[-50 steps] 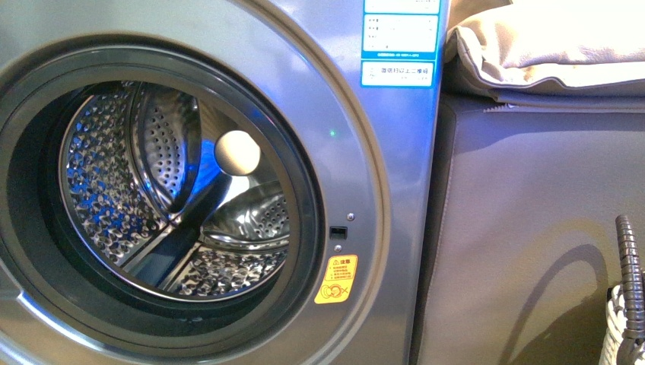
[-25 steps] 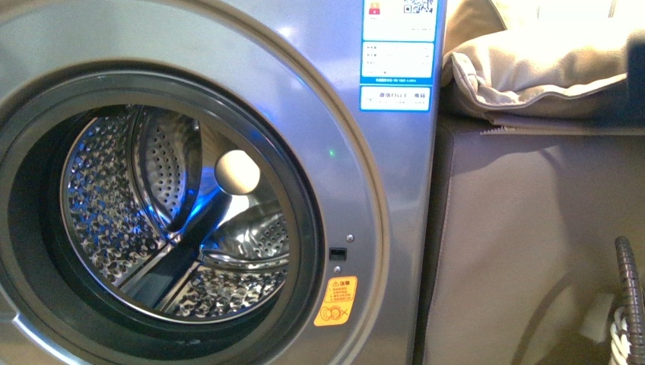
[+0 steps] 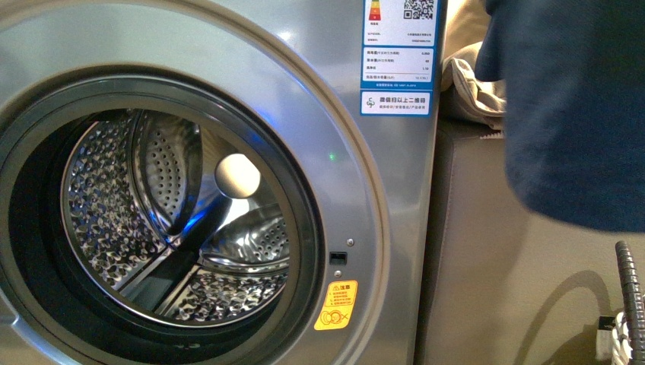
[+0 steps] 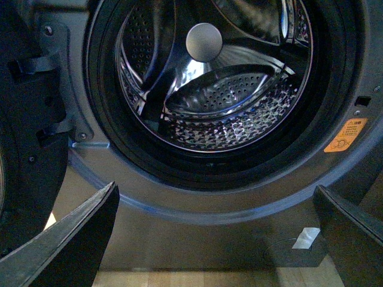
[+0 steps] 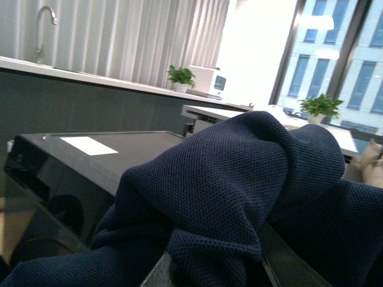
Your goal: Put clothes into washing machine
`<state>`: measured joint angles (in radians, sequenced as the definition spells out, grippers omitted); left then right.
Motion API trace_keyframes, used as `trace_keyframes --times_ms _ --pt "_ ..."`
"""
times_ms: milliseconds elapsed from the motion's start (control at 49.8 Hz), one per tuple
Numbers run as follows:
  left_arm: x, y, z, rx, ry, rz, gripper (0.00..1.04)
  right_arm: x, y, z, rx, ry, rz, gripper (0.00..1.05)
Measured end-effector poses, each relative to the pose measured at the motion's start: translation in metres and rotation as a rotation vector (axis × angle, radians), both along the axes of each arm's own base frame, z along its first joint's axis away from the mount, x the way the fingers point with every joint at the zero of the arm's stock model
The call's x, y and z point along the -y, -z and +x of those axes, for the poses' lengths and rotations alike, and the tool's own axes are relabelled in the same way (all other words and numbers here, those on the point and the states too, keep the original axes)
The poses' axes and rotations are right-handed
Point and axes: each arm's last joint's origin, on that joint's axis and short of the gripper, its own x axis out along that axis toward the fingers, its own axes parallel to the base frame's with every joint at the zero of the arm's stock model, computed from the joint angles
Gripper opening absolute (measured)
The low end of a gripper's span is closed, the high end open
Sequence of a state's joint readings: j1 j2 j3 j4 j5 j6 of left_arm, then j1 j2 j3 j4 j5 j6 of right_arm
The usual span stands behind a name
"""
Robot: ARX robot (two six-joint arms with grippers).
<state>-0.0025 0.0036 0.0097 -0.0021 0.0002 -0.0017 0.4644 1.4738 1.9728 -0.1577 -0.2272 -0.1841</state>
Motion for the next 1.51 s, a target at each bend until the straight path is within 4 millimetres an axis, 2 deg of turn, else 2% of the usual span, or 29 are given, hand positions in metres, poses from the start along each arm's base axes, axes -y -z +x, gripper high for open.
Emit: trace_keyframes --times_ms 80,201,401,1505 --pt "0.000 0.000 0.000 0.000 0.000 0.000 0.98 -0.021 0.002 -0.002 -0.012 -0.051 -0.003 0.12" --pt "0.000 0.000 0.000 0.000 0.000 0.000 0.98 -0.041 0.007 -0.005 -0.028 -0.110 -0.013 0.12" --pt "0.000 0.000 0.000 0.000 0.000 0.000 0.98 -0.059 0.013 -0.004 -0.043 -0.166 -0.029 0.12" --pt "0.000 0.000 0.000 -0.002 0.014 -0.007 0.98 -0.062 0.016 -0.003 -0.045 -0.183 -0.030 0.12"
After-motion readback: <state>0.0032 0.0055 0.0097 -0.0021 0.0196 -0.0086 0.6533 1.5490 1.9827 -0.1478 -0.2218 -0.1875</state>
